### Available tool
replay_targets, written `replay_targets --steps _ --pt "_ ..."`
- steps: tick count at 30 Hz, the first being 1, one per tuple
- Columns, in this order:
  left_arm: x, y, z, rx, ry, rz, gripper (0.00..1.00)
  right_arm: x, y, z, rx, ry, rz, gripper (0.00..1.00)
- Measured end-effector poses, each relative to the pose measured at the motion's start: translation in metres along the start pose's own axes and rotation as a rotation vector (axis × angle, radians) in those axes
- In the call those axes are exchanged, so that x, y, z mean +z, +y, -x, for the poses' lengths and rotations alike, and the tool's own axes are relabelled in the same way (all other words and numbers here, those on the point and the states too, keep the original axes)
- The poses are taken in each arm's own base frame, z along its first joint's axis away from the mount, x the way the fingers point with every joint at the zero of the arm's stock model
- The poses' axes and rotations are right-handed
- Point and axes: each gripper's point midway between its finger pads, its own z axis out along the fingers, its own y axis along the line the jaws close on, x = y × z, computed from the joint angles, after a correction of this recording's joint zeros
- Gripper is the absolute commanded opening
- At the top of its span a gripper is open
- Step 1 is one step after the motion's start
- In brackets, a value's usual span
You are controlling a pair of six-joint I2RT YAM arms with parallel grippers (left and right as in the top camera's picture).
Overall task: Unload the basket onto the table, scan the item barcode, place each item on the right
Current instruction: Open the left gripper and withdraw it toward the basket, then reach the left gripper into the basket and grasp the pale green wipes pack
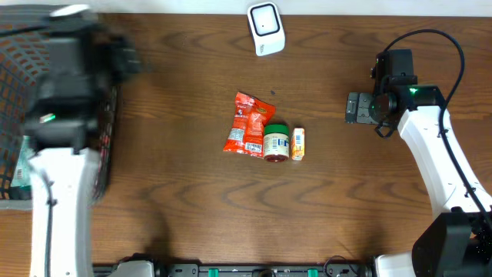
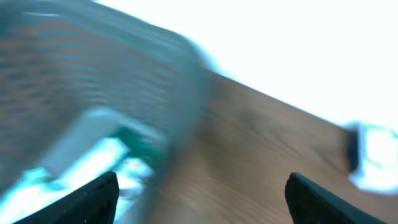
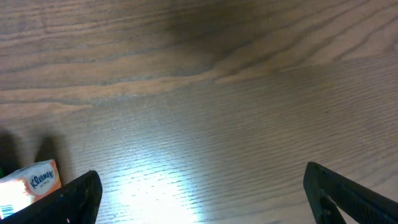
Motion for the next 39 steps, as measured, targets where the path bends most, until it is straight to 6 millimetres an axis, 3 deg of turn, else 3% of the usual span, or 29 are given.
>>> replay_targets --steps 2,5,9,13,20,25,30,39 --pt "0.001 0.051 0.009 -0.064 -0.016 0.125 0.89 0.0 0.0 0.0 0.0 0.0 0.0 0.99" --pt "0.014 0.109 0.005 -0.124 0.016 0.267 0.9 0.0 0.0 0.0 0.0 0.0 0.0 0.99" --pt "0.035 0.172 -0.028 -0.154 0.161 0.417 0.9 0.0 0.0 0.0 0.0 0.0 0.0 0.99" --pt "0.063 0.21 -0.071 -0.147 0.344 0.491 0.91 0.0 0.0 0.0 0.0 0.0 0.0 0.99" --pt "0.104 0.241 -0.159 -0.08 0.695 0.514 0.95 0.0 0.0 0.0 0.0 0.0 0.0 0.99" --pt "0.12 0.248 -0.196 -0.053 0.826 0.517 0.95 0.0 0.0 0.0 0.0 0.0 0.0 0.99" --pt "0.122 0.261 -0.207 -0.018 0.868 0.579 0.95 0.0 0.0 0.0 0.0 0.0 0.0 0.99" --pt "0.126 0.269 -0.2 -0.013 0.829 0.613 0.86 0.0 0.0 0.0 0.0 0.0 0.0 0.99"
